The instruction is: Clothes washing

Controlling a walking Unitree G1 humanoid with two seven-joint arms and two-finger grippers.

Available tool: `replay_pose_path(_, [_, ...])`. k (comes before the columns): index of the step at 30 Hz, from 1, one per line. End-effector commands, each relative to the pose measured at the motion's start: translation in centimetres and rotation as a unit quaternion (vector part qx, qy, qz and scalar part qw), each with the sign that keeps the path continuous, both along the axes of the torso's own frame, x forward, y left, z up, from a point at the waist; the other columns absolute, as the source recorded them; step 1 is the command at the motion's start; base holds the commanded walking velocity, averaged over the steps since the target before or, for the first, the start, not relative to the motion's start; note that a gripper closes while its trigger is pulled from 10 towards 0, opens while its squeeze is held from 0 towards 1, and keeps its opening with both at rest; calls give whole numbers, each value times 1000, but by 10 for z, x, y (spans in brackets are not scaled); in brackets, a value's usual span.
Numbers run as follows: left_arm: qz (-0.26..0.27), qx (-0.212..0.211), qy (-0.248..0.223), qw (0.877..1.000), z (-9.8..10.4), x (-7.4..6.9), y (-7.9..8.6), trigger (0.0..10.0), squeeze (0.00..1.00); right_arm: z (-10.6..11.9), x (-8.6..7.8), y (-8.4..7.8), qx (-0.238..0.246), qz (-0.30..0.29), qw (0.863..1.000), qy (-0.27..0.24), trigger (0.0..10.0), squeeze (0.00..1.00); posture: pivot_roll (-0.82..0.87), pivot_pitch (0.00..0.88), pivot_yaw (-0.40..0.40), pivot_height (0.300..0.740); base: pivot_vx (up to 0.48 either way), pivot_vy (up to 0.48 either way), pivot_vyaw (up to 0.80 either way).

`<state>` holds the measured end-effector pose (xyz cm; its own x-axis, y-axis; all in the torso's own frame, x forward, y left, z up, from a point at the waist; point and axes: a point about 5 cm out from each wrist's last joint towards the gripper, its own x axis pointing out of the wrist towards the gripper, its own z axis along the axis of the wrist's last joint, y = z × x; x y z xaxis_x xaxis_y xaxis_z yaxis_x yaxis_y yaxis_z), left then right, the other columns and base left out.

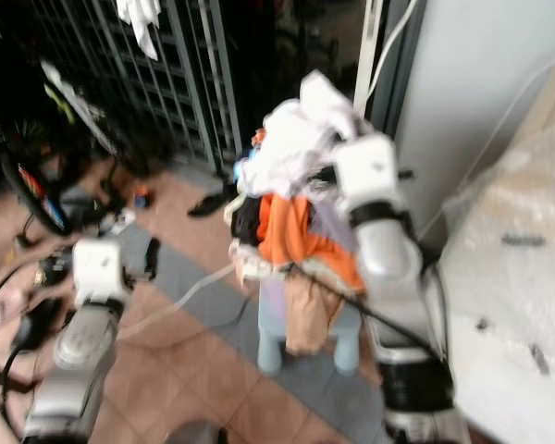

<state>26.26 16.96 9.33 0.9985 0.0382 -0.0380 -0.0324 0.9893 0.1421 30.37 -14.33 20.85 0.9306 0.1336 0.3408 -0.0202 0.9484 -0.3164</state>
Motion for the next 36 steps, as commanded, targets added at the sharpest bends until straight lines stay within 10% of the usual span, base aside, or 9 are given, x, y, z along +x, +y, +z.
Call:
replay_pose_path(1, [1,6,-9,1000,5,2,4,10000,0,13,1,10,4,15,1000,-25,10000,0,-12,0,69,740,0,0,-788])
replay_pose_path(36, [-3,1,-1,1000,1,0,2,10000,0,-9,-1,5,-34,-5,999,4,10000,0,-22,0,66,740,0,-78,-700])
